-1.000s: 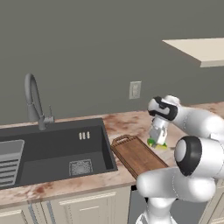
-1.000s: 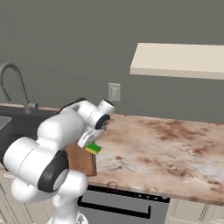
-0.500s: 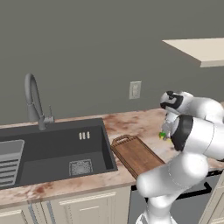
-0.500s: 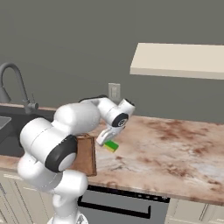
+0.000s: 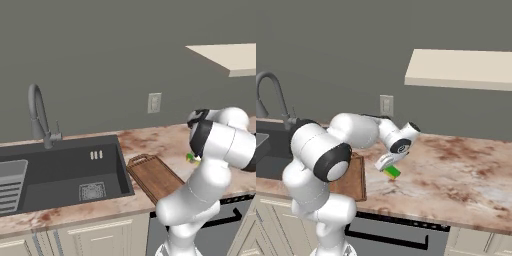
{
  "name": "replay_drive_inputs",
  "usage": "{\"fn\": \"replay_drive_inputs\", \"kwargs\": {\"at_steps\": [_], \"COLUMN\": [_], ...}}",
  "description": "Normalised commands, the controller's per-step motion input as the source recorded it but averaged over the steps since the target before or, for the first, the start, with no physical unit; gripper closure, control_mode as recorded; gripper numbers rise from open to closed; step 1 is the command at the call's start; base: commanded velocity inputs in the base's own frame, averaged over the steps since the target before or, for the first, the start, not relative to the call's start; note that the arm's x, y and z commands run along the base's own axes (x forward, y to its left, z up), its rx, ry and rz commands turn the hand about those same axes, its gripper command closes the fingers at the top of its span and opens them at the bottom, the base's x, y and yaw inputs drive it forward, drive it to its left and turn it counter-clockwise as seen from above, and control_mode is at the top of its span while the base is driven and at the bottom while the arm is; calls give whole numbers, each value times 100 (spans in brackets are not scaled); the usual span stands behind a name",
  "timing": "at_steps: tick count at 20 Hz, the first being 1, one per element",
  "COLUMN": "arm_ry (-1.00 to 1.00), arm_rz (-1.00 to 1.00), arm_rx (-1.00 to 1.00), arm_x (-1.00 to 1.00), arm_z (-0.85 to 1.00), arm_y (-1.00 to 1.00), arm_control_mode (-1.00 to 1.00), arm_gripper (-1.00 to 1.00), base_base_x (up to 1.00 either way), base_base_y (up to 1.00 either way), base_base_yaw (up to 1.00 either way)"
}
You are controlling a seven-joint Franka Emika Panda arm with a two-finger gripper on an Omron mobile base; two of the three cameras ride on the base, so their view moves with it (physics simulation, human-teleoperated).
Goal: Pick up the sponge from the counter and clean the cutting board by briefly scrubbing or pressing down on the cutting board. Once finished, release the sponge.
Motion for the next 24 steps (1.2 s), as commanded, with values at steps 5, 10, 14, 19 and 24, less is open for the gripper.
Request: {"fn": "replay_drive_inputs", "kwargs": {"at_steps": [5, 10, 14, 19, 24], "arm_ry": [2, 1, 0, -1, -7], "arm_rz": [-8, -8, -12, -11, -15], "arm_rx": [0, 0, 0, 0, 0], "arm_x": [22, 16, 1, -16, -25], "arm_z": [-57, -65, -17, 25, 65], "arm_y": [-15, -4, -16, -7, 0], "arm_control_mode": [-100, -100, -100, -100, -100], "arm_gripper": [100, -100, -100, -100, -100], "base_base_x": [0, 0, 0, 0, 0], "base_base_y": [0, 0, 0, 0, 0], "base_base_yaw": [0, 0, 0, 0, 0]}}
